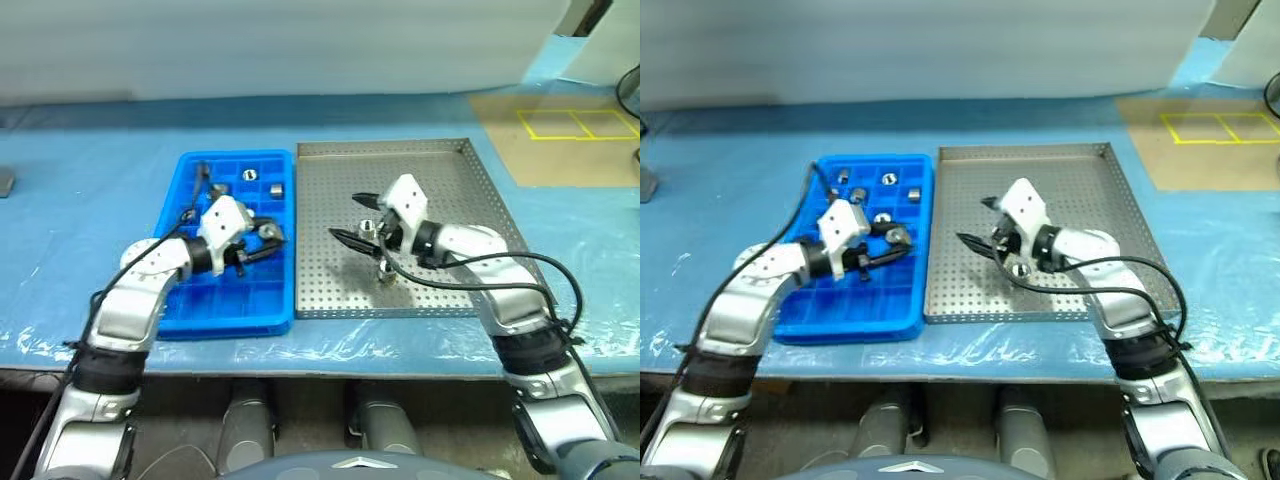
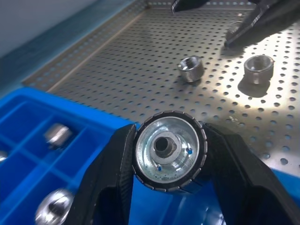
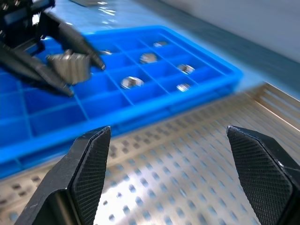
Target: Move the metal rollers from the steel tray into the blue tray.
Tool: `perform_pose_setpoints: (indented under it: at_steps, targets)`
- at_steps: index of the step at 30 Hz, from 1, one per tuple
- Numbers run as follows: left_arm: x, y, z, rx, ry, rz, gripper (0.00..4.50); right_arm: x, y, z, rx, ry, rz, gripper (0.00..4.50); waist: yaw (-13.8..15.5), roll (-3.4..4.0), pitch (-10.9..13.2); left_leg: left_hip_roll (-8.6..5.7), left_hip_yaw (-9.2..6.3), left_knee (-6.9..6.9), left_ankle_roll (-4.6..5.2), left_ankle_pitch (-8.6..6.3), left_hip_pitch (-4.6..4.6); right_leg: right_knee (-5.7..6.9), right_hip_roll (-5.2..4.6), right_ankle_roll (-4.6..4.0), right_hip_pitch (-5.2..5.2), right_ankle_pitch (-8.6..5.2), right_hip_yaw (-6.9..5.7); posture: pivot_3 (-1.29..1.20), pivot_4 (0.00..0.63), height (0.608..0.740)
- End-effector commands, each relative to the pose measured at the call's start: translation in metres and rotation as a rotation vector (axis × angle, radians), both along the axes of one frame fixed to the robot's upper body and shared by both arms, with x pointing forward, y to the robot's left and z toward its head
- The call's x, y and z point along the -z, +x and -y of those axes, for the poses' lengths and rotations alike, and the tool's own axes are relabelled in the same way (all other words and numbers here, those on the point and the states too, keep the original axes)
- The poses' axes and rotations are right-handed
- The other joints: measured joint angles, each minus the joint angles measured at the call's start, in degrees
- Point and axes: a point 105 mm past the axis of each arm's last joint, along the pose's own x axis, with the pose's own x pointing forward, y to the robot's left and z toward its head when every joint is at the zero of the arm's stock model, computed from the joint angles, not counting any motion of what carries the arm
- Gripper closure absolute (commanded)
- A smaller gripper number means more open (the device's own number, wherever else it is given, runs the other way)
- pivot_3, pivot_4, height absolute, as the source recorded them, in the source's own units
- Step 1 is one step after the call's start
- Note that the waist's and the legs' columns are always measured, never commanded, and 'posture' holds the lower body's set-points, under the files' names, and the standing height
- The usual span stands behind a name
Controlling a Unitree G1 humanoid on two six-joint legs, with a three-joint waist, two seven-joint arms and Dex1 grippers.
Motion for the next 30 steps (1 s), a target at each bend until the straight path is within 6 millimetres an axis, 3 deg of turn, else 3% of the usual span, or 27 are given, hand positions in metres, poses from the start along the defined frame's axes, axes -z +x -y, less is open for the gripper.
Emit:
perform_pose_setpoints:
  at_steps: [1,4,10,16,27,30]
  targets:
    - [-0.021,-0.010,-0.024,-0.106,-0.025,0.066,2.57,-0.013,0.002,-0.017,-0.101,0.006,0.054,0.41,0.86,0.00,0.00,-0.01,0.00,-0.01,-0.01,0.00,0.00,0.00,0.00,0.00,0.00,0.00,0.00,0.12,0.150,0.740]
    - [-0.006,-0.031,-0.050,-0.185,0.027,0.010,2.57,-0.009,0.003,-0.035,-0.195,-0.008,0.051,0.41,1.67,-0.05,-0.01,-0.01,-0.01,-0.06,-0.01,0.00,-0.01,-0.03,-0.01,0.00,-0.01,0.00,0.00,0.20,0.150,0.740]
    - [0.020,-0.055,-0.071,-0.270,0.067,-0.076,2.57,-0.002,0.000,-0.060,-0.323,-0.011,0.039,0.41,4.15,-0.06,0.02,0.05,-0.01,-0.26,-0.06,0.02,-0.06,-0.07,0.00,-0.05,-0.15,-0.07,-0.04,0.29,0.150,0.740]
    - [0.034,-0.060,-0.055,-0.267,0.027,-0.106,2.57,0.001,0.000,-0.063,-0.346,-0.013,0.039,0.41,6.69,-0.07,0.02,0.02,-0.04,-0.23,-0.08,0.02,0.03,-0.04,-0.02,0.26,-0.05,-0.25,0.00,0.30,0.150,0.740]
    - [0.067,-0.056,-0.054,-0.261,0.047,-0.205,2.57,0.005,-0.002,-0.057,-0.306,-0.007,0.039,0.41,6.37,-0.08,0.01,0.01,-0.05,-0.34,-0.17,0.08,0.11,-0.02,0.01,0.28,-0.08,-0.25,0.04,0.24,0.150,0.740]
    - [0.070,-0.056,-0.056,-0.238,0.059,-0.220,1.68,0.005,-0.001,-0.054,-0.289,-0.007,0.042,0.41,6.29,-0.08,0.00,0.02,-0.04,-0.35,-0.17,0.08,0.12,-0.02,0.02,0.18,-0.10,-0.19,0.05,0.23,0.150,0.740]
